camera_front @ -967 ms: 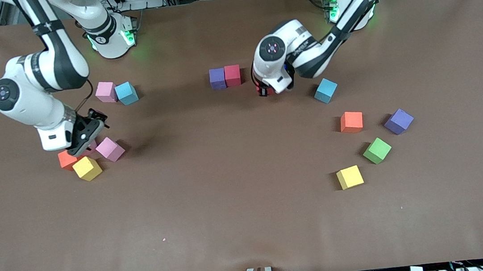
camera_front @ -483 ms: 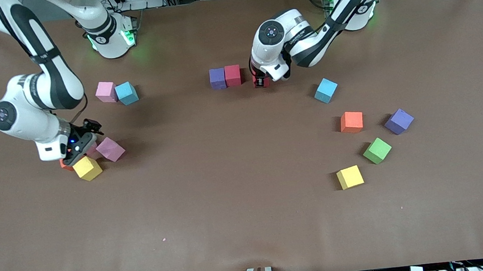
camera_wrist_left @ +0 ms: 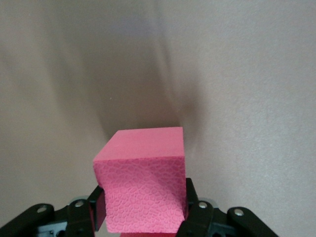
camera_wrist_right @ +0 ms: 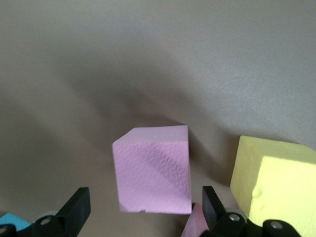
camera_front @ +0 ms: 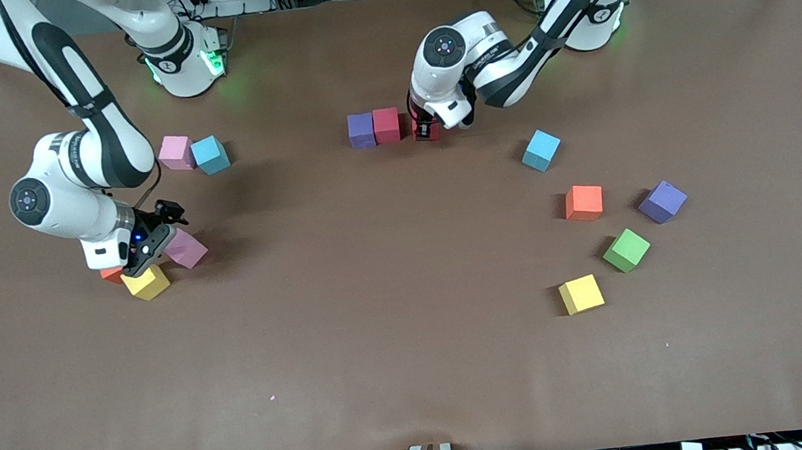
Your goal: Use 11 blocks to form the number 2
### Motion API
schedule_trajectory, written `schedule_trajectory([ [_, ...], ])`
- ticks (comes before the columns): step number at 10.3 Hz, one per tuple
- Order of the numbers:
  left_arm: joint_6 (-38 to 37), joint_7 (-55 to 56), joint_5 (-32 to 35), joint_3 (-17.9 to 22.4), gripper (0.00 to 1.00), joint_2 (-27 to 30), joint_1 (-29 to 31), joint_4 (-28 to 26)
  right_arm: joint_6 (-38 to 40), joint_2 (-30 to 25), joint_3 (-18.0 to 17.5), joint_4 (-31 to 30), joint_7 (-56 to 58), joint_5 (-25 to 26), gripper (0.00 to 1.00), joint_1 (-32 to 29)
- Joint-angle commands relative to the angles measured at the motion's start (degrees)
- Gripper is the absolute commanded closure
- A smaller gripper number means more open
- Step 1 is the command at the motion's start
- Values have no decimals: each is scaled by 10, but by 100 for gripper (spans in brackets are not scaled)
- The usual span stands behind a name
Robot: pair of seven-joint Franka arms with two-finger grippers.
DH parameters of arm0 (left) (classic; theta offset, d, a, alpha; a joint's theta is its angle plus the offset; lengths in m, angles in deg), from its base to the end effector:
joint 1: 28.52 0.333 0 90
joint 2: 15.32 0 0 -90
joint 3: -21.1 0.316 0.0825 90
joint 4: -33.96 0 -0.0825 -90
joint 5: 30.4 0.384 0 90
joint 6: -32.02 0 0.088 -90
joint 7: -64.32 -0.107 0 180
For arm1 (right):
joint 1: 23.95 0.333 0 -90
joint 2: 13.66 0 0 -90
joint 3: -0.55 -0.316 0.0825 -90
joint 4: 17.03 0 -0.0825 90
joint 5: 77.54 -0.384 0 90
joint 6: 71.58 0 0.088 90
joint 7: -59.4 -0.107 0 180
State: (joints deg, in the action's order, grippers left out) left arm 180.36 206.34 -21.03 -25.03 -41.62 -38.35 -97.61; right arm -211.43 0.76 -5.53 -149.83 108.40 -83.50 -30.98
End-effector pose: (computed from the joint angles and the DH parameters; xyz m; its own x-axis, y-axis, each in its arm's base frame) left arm 0.2815 -0.4456 0.2093 0.1436 0.9782 -0.1500 0.9676 -0.1706 -0.1863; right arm 0.5095 -0.0071 0.2237 0.7281 0.6851 -0.0238 0.6745 -0.7222 -0.1532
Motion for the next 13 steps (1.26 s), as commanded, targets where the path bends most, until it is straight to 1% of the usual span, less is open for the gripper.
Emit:
schedule_trajectory([
  [1,7,16,-2,9,57,-15,-13,12,-23,28,-2,1,-3,-9,0,2],
  [3,6,25,-2,40,57,-21,-41,23,-34,40,-3,1,-3,-9,0,1],
  [5,6,40,-2,81,57,-28,-89,39,-43,49,-4,2,-3,-9,0,1],
  [6,6,40,-2,85,57,-29,-93,40,-43,49,-5,3,-1,-9,4,1],
  [7,6,42,-2,85,57,-29,-94,40,-43,49,-5,3,4,-9,14,1],
  [10,6,54,-2,85,57,-29,-96,41,-37,47,-9,3,5,-9,49,2],
  [11,7,57,-3,85,57,-29,-100,42,-34,43,-17,3,3,-9,54,2],
  [12,7,69,-2,85,57,-29,-106,42,-32,33,-28,5,-2,-8,55,2],
  [13,7,73,-2,85,57,-29,-107,42,-18,24,-30,8,-5,-8,57,3],
])
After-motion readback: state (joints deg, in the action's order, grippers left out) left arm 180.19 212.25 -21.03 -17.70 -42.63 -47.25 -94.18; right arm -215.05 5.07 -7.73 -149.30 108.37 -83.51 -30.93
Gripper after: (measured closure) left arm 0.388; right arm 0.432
